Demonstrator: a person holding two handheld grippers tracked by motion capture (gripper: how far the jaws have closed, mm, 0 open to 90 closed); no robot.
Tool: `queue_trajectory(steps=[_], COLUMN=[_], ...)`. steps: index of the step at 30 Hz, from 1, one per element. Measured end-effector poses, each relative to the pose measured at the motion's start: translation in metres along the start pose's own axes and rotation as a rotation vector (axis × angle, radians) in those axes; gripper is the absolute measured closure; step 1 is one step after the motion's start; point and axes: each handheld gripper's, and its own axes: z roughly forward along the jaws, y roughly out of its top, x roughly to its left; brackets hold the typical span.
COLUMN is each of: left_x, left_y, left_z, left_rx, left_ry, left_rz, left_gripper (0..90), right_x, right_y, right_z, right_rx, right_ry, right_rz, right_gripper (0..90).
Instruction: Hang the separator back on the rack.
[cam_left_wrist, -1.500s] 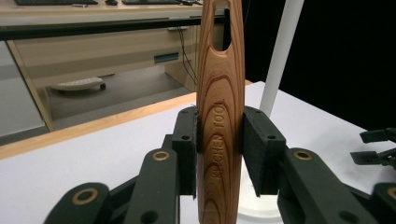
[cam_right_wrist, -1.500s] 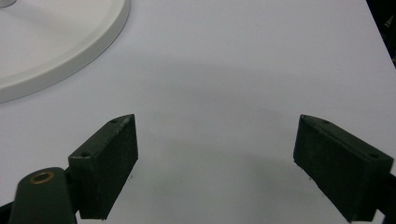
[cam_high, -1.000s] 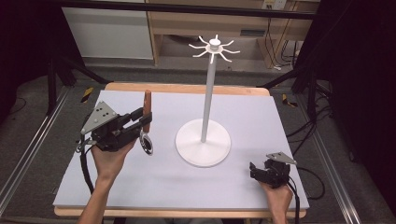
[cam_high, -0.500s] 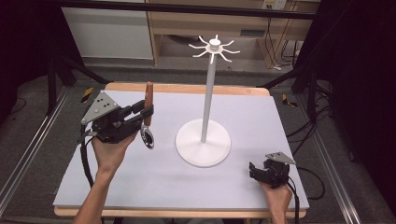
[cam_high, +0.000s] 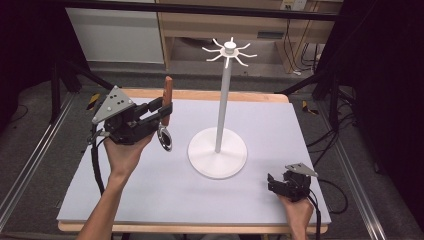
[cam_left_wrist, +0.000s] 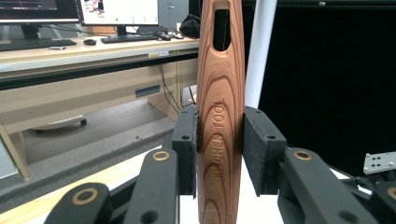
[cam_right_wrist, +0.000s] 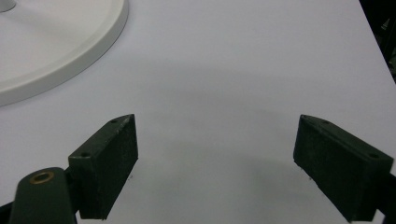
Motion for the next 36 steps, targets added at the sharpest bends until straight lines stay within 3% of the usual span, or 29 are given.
queue_trajectory(steps=[23,36], left_x=[-0.011,-0.016], left_y=[0.034,0.047], left_z=[0.019,0.029], left_rx=[-0.021,-0.009], left_ry=[-0.035,-0.053], left_rz=[0.046,0.051], left_gripper=[67.1,67.1], right_x=[0.0,0.0], right_y=[0.0,0.001], right_z=[0.001,0.001], right_rx=[-0.003,-0.003], right_ry=[0.003,0.005], right_rz=[-0.005,0.002], right_gripper=[14.2,14.3])
